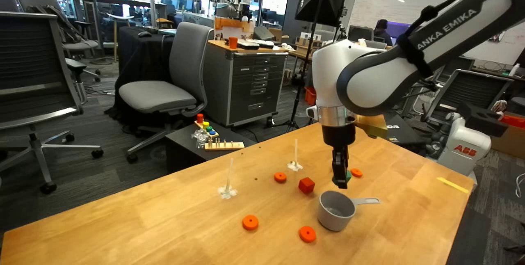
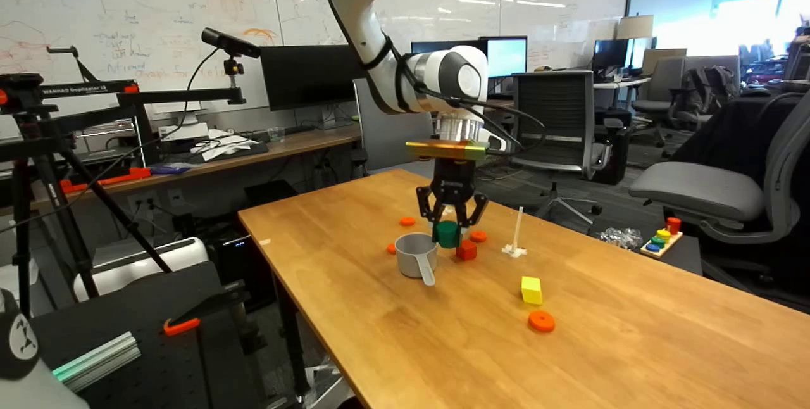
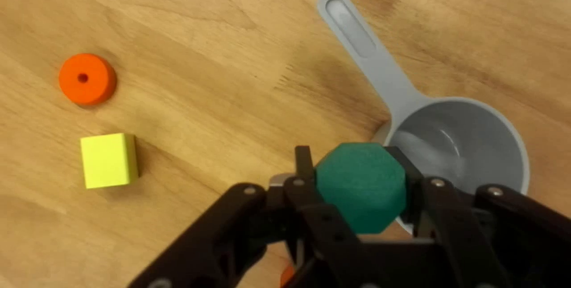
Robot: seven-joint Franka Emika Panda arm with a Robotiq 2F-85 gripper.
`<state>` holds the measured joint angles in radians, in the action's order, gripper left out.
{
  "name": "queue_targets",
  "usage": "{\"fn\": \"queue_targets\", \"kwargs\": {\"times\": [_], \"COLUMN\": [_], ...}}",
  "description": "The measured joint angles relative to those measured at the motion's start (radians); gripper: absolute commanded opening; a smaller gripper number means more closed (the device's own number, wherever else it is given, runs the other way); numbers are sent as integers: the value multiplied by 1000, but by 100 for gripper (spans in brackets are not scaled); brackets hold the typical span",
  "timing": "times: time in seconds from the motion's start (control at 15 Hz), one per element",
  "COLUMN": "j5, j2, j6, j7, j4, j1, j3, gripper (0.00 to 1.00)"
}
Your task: Put the blocks in the gray pot one at a time
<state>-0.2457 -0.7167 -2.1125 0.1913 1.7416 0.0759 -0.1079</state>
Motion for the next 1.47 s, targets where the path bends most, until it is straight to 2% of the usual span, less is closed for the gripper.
{"fn": "queue_targets", "kwargs": {"times": [0.4,0.73,1.13,1.2,1.27,1.47], "j5": [19,24,24,24,24,24], "j2": [91,85,62,60,57,47], "j6": [0,-7,-20,-20,-20,-20], "j7": [1,1,-4,-5,-6,-16], "j4": [75,118,121,118,115,102], "j1": [0,8,54,61,68,79], "j3": [-3,-12,-23,-23,-23,-23], "gripper": [18,18,18,68,69,91]}}
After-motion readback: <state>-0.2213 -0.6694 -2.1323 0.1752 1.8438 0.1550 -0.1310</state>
